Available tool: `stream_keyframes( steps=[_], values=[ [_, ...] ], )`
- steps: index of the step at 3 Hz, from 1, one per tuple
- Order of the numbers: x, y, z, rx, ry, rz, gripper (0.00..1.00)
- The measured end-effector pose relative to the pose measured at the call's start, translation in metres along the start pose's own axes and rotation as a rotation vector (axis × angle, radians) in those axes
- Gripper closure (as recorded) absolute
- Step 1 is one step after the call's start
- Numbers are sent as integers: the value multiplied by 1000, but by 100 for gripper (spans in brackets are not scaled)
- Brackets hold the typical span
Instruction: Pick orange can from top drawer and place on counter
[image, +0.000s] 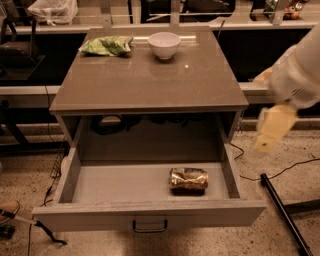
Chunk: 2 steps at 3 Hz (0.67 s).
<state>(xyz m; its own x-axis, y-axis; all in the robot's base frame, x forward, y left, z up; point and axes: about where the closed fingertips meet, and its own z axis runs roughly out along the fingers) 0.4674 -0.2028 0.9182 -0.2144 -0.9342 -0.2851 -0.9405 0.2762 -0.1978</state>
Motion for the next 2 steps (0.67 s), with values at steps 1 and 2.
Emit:
stream_keyframes(
  steps=[1, 2],
  values=[
    [-7, -7, 75, -63, -31, 6, 0],
    [-20, -7, 156, -143, -63, 29, 0]
  ],
)
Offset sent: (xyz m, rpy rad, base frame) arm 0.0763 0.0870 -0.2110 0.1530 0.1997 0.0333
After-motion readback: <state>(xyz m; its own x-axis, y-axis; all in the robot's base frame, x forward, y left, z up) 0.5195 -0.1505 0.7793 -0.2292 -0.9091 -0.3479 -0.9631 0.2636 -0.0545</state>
